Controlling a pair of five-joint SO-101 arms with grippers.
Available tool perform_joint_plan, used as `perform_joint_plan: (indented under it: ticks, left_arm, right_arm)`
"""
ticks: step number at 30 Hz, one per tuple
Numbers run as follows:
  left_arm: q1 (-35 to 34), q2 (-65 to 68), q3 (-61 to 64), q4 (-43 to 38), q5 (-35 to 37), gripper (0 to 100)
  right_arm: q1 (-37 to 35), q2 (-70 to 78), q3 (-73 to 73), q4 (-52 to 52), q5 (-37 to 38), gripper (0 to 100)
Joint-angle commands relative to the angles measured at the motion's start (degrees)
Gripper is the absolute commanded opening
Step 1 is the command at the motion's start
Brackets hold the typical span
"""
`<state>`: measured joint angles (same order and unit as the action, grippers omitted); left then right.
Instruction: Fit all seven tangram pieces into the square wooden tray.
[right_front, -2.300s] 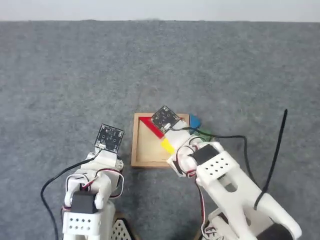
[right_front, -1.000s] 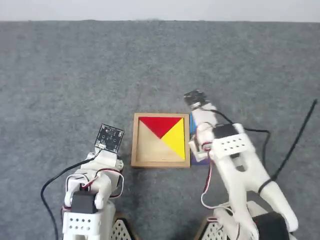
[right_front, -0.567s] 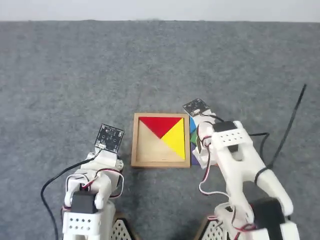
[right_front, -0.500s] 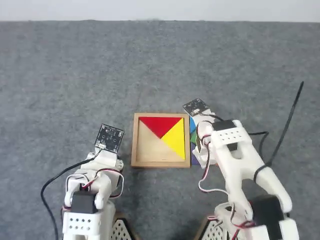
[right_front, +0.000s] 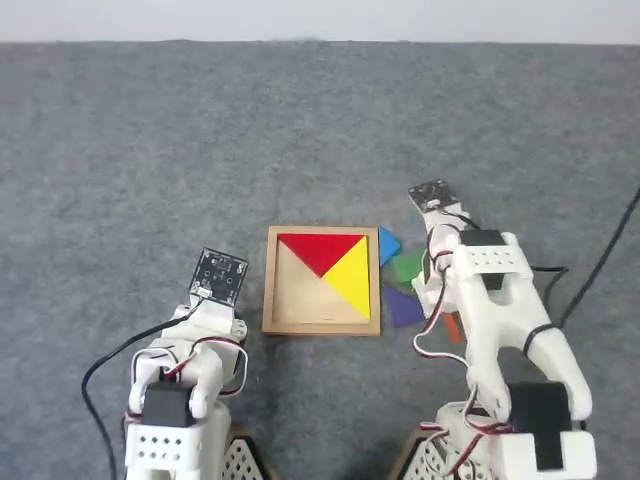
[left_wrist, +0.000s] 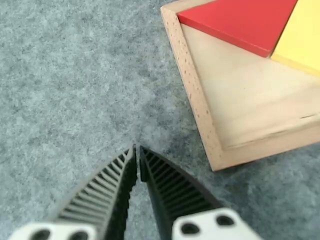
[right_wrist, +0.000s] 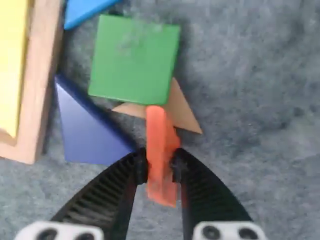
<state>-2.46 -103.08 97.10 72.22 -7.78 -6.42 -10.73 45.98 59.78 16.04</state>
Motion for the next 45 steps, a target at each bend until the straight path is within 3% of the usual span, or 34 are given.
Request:
perform_joint_plan:
  ticks: [1, 12, 15, 20, 28, 45]
  left_arm:
    - [-0.3, -1.4, -0.7, 0.4, 0.4, 1]
    - [-0.3, -1.4, -0.7, 0.4, 0.4, 1]
    - [-0.3, -1.4, -0.7, 0.4, 0.4, 1]
    - [-0.3, -1.4, -0.7, 0.4, 0.4, 1]
    - [-0.3, -1.4, -0.7, 0.4, 0.4, 1]
    - [-0.3, -1.4, -0.7, 0.4, 0.4, 1]
  right_arm:
    - [0.3, -0.4, -3.2, -1.2, 0.7, 7.3]
    - [-0.7, -0.5, -10.2, 6.0, 6.5, 1.3]
    - [-5.7, -0.5, -15.1, 10.3, 6.2, 1.3]
    - [-19.9, 0.2, -23.2, 15.8, 3.3, 1.3]
    - [-31.8, 7.2, -25.6, 8.3, -3.0, 1.5]
    - [-37.1, 26.5, -40.1, 5.0, -9.3, 2.8]
